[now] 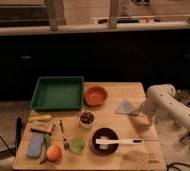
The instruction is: Place towel in red bowl
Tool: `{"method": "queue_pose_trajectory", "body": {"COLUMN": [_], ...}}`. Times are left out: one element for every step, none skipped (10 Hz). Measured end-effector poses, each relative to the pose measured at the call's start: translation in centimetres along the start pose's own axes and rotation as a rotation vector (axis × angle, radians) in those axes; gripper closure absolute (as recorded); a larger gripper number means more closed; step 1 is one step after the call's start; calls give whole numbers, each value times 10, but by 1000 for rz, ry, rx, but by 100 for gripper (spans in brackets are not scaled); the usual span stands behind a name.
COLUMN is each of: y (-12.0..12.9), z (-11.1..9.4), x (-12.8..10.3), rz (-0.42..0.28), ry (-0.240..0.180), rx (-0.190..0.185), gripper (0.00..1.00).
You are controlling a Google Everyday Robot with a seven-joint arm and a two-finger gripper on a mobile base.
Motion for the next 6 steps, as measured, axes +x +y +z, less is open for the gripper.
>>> {"method": "queue_pose_trajectory", "body": {"y": [-7, -10, -15, -21, -29, -32], "z": [-3, -5, -7, -7, -6, -5], "x": [-1, -1, 0, 0, 2, 4], "rz": [6, 11, 19, 23, 25, 30], "ry": [7, 13, 20, 24, 29, 29], "rx": [9, 13, 17, 16, 15, 11], "gripper": [20, 20, 20, 20, 20, 20]}}
